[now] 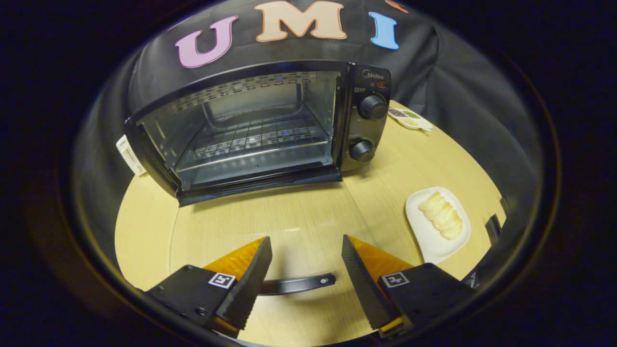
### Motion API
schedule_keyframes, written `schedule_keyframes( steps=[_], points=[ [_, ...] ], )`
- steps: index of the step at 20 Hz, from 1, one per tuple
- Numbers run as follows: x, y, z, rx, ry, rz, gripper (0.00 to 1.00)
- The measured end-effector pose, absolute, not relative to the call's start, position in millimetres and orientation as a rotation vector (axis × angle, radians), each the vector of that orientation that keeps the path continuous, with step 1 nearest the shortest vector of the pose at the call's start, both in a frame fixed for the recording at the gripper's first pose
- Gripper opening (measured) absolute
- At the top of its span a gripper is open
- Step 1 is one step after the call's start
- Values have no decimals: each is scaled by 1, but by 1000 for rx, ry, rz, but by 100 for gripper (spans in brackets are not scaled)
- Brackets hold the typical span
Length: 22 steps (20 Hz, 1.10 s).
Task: Open the toaster oven, put the food inside, and close the toaster oven door.
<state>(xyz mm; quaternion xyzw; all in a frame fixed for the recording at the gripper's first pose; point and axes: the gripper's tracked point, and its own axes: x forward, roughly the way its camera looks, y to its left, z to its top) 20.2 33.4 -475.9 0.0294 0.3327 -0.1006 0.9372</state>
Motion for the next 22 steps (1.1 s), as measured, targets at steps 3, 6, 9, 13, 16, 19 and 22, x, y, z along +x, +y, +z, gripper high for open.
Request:
schedule_keyframes(
  steps=[3,6,9,13,16,19,22],
  points=[
    [23,28,-477,80,695,-213,94],
    [22,24,-471,54,733,-195,93],
    [7,-6,-462,-34,786,-220,93],
    [-11,-69,-443,-24,790,-332,96],
    [-26,-121,-442,2,815,-429,97],
    [-36,-158,-454,22,871,-464,98],
    [-32,-187,-463,55,883,-468,98]
  ],
)
